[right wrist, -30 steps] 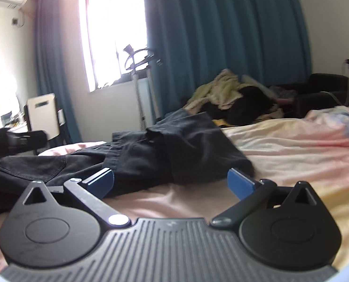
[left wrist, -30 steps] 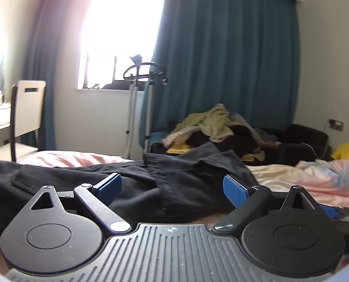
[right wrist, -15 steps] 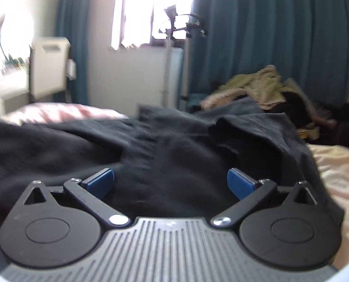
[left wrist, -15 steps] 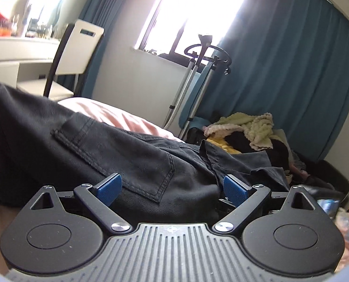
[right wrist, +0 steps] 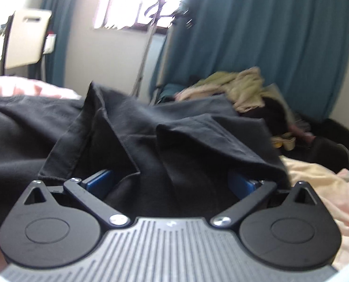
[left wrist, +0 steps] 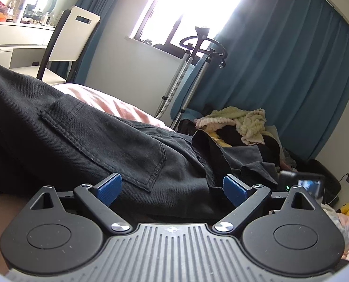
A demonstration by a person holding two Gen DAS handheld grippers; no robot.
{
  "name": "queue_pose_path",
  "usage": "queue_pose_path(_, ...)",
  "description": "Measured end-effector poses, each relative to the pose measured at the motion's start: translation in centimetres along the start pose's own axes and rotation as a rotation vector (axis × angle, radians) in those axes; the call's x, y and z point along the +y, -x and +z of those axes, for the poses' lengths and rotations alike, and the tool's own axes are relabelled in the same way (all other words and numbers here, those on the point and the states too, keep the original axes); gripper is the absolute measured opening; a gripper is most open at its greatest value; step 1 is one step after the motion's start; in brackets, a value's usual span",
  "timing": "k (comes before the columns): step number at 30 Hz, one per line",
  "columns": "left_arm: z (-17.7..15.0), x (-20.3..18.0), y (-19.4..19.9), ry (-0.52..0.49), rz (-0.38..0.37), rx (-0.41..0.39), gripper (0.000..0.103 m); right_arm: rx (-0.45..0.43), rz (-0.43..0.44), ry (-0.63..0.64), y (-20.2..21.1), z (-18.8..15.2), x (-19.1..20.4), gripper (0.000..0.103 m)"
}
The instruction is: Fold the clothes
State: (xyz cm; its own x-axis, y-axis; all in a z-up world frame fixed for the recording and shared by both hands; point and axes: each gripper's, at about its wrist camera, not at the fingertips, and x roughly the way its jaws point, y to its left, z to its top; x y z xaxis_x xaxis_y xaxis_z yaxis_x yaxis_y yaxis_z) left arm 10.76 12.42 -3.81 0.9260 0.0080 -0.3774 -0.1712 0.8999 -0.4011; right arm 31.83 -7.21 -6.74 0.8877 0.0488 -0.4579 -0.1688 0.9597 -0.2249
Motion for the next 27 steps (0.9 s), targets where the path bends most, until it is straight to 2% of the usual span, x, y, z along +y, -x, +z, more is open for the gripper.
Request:
queue_pose_path(2, -0.2, -0.2, -0.3, -0.012, -0.003, 0.009, 0.095, 0.012, -0.008, 0.016, -0.3, 0.3, -0.1, 0.082)
queue_pose_path(4, -0.6, -0.4, -0.3, -0.027, -0.006, 0.012, 0.095, 0.019, -0.024, 0.015, -0.4, 0.6, -0.6, 0.013)
queue_pose_path(7, -0.9, -0.8, -0.7, -0.056, -0.002, 0.015, 0.095, 0.021, -0.001, -0.069, 0.0, 1.4, -3.2, 0.008)
queue_pose_path(11, -1.6, -1.6, -0.9, -0.085, 0.000, 0.018, 0.095, -0.070, 0.003, -0.160, 2.4, 2.9, -7.6, 0.006)
queue_pose_path(18, -2.5, -2.9, -1.1, -0.154, 0.011, 0.012, 0.095, -0.166, -0.138, -0.300, 6.0, 6.6, -20.2, 0.006)
queue_pose_path(21, -2.8, -3.5, -1.2, -0.178, 0.016, 0.015, 0.095, -0.147, -0.235, -0.314, 6.1, 6.8, -26.4, 0.006)
queue_pose_path(23, -2.9, -3.9, -1.3, -0.199, 0.018, 0.010, 0.095, -0.114, -0.313, -0.305, 5.5, 5.7, -30.1, 0.001)
queue_pose_path(25, -3.1, -4.4, -1.4, -0.226, 0.019, 0.003, 0.095, -0.056, -0.383, -0.309, 4.5, 3.8, -33.5, 0.001)
queue_pose_path(27, -3.3, -4.8, -1.5, -0.251, 0.025, -0.018, 0.095, 0.021, -0.411, -0.319, 2.9, 1.7, -35.9, 0.001)
